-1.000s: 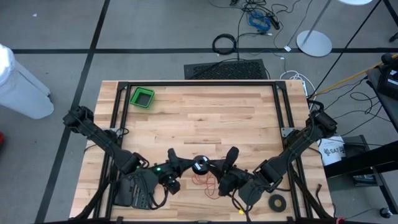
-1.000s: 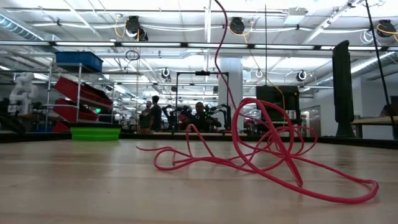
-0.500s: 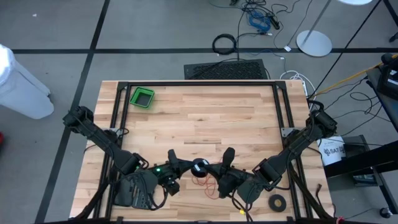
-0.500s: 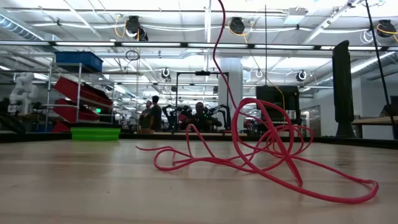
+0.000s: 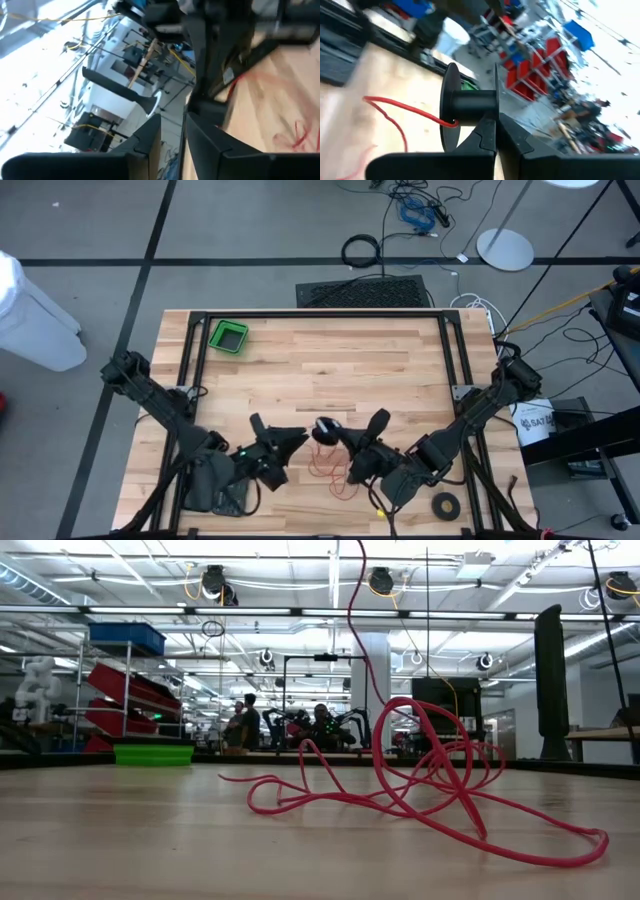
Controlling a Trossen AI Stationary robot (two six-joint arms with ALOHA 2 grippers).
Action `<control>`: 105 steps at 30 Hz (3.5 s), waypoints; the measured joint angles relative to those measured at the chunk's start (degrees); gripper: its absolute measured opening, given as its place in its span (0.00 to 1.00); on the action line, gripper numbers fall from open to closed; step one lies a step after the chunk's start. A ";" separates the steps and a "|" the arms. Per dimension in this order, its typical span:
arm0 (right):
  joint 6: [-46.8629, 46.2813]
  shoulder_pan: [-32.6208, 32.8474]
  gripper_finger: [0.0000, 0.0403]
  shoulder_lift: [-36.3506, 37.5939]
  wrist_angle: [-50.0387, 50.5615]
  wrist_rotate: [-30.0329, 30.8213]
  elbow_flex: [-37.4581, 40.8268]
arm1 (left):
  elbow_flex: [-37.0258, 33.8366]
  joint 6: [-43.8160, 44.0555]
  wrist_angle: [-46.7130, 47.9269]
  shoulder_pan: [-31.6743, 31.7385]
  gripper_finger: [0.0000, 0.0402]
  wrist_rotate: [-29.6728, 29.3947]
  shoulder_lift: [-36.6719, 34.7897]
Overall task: Coil cords
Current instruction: Coil the red wire into the spool
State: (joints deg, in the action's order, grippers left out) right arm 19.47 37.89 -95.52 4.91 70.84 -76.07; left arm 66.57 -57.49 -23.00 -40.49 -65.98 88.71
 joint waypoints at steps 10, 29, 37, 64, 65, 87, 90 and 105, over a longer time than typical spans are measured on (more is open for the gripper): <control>-6.91 -0.39 0.00 6.67 -0.70 2.56 0.02 | 0.02 6.05 -8.95 -2.40 0.25 5.65 -0.07; -11.23 1.00 0.00 7.03 -0.61 1.01 0.00 | 0.02 17.00 -2.26 -1.49 0.25 22.66 0.04; -17.08 3.12 0.00 7.03 -0.33 0.81 0.00 | 0.02 26.00 3.23 2.31 0.25 22.67 0.04; -15.83 4.24 0.00 5.46 0.09 -0.98 0.00 | 0.02 32.06 6.69 4.15 0.27 29.19 0.22; -15.74 4.22 0.00 5.46 0.09 -1.02 0.00 | 0.02 32.97 6.88 4.15 0.28 29.82 0.22; -15.34 4.22 0.00 5.46 0.21 -1.09 0.00 | 0.02 34.69 5.18 7.13 0.42 32.01 3.41; -15.08 4.21 0.00 5.46 0.53 -1.09 0.00 | 0.02 34.67 5.36 7.21 0.42 32.01 3.48; -15.17 4.22 0.00 5.46 1.20 -1.09 0.00 | 0.02 34.53 5.03 7.10 0.42 31.70 3.48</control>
State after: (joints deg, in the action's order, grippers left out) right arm 4.29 42.11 -90.06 6.11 69.76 -76.07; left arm 66.59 -22.96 -17.98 -33.39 -34.29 92.18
